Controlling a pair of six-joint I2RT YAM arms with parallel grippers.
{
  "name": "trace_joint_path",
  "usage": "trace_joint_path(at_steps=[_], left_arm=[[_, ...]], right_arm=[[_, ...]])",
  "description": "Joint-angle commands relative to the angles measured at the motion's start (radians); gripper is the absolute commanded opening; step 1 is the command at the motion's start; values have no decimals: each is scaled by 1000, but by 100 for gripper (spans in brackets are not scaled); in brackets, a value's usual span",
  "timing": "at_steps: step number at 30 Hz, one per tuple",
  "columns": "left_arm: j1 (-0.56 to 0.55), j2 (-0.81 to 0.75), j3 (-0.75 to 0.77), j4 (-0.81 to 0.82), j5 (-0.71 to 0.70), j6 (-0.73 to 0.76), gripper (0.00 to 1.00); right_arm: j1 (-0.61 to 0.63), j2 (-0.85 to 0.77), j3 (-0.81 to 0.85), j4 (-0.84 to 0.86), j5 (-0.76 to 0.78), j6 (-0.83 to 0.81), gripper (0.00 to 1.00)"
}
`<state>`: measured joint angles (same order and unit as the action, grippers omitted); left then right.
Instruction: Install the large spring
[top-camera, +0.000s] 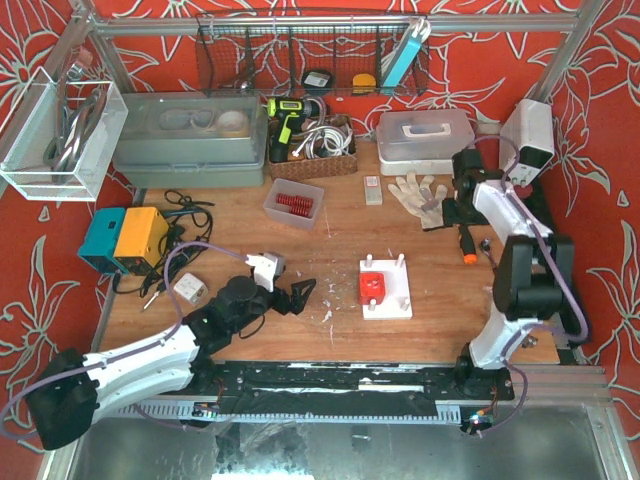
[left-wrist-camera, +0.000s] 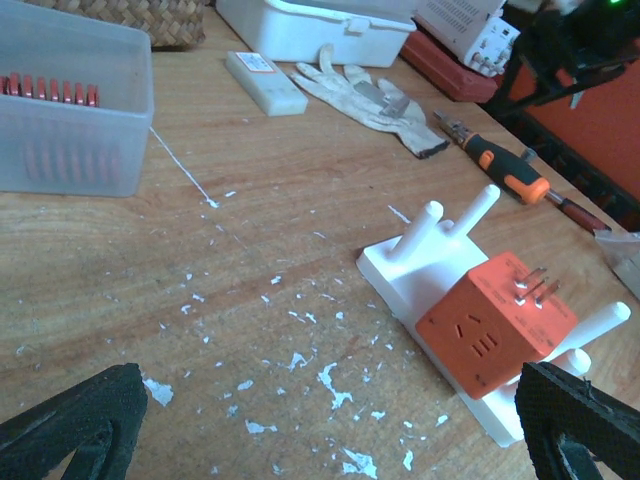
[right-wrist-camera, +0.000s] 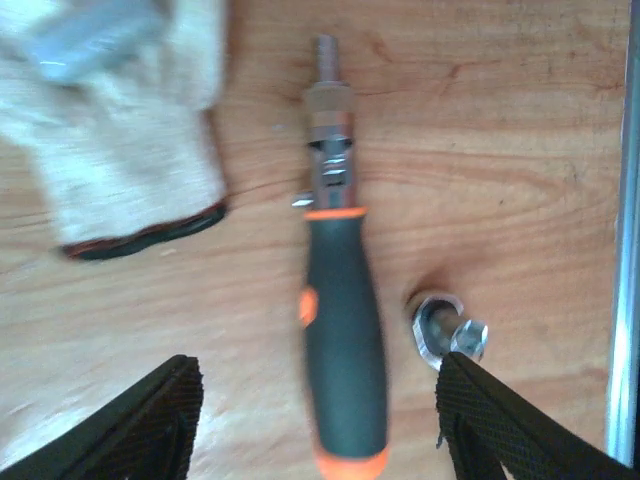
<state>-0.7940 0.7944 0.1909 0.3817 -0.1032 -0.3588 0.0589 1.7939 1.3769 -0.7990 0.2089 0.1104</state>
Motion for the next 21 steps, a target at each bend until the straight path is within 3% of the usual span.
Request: trace_joint_path(at_steps=[1, 5, 8, 12, 16, 21], left_arm=[[-9, 29, 43, -14, -35, 16, 100], [-11, 63, 74, -65, -96, 14, 100], [-11, 64, 99, -125, -228, -4, 100], [-11, 31, 101, -168, -382, -15, 100], [-12, 4, 66, -145, -479, -34, 100], [-11, 11, 54, -114, -502, -33, 100]], right_arm=[[78, -183, -74, -6, -82, 76, 69], [186, -314, -119, -48, -131, 138, 76], [337, -427, -188, -31, -105, 166, 83], [450, -557, -293, 31, -180, 302, 95], [585, -623, -361, 63, -192, 405, 95], [748, -599, -388, 71, -100, 495, 96]])
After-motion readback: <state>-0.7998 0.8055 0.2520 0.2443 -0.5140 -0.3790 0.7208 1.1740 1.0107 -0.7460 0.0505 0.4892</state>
